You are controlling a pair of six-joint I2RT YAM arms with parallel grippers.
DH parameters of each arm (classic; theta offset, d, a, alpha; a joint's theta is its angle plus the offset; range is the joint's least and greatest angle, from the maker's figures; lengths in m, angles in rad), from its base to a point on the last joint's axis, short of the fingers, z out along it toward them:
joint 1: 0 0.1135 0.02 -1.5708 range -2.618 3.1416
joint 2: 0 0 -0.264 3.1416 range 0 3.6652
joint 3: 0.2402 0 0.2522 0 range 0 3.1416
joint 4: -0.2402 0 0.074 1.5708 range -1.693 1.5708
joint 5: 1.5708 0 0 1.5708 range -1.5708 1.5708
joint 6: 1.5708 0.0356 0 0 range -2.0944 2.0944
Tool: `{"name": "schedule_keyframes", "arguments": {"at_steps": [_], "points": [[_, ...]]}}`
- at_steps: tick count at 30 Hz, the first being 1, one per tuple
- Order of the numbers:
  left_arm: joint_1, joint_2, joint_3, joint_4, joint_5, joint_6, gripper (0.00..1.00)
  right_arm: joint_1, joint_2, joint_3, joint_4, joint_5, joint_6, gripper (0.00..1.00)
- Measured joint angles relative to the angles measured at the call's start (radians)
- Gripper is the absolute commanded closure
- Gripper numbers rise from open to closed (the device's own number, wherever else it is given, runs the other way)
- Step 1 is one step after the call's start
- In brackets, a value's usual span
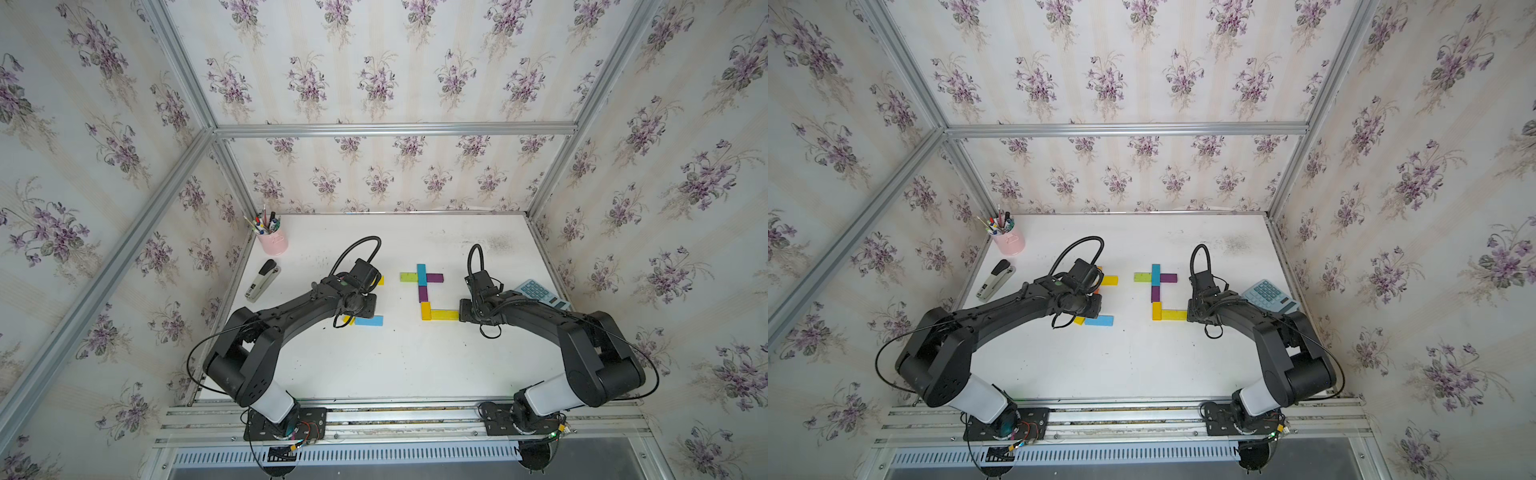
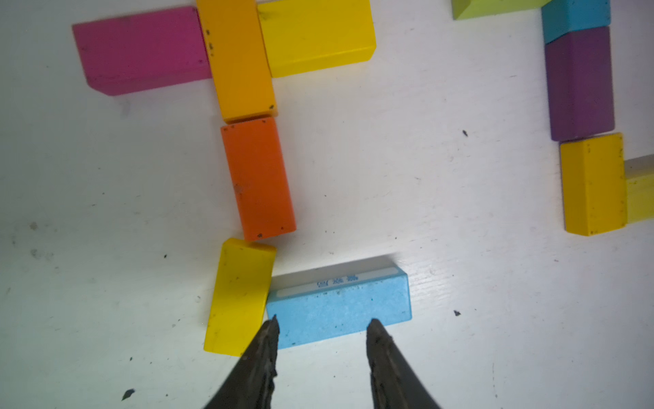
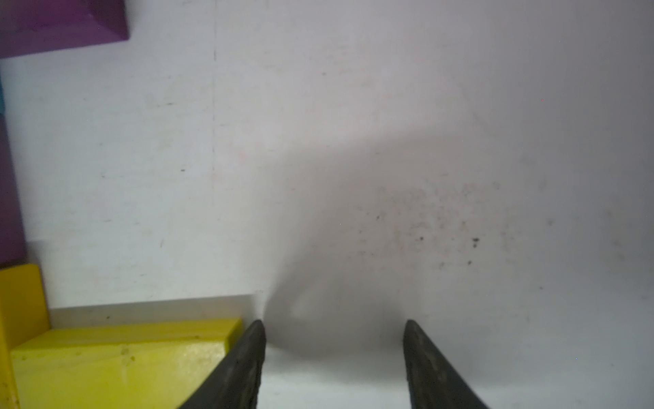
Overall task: Assemble the letter t with building blocks
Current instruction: Adjust the building block at the center of the board.
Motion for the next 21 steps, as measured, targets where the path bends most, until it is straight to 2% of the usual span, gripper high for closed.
{"name": "schedule_keyframes", "arguments": {"at_steps": [5, 9, 21], "points": [[0.075, -0.018, -0.027, -0.027, -0.037, -0.011, 0.64, -0.003, 0.013, 0.008, 0.005, 0.009, -0.007, 0.38], [0.143, 0.0, -0.055, -0.042, -0.056, -0.031, 0.64, -0.005, 0.017, 0.013, 0.008, 0.003, -0.009, 0.38], [0.201, 0.058, -0.081, -0.031, -0.071, -0.042, 0.63, -0.005, 0.019, 0.016, 0.023, -0.034, -0.022, 0.38]]}}
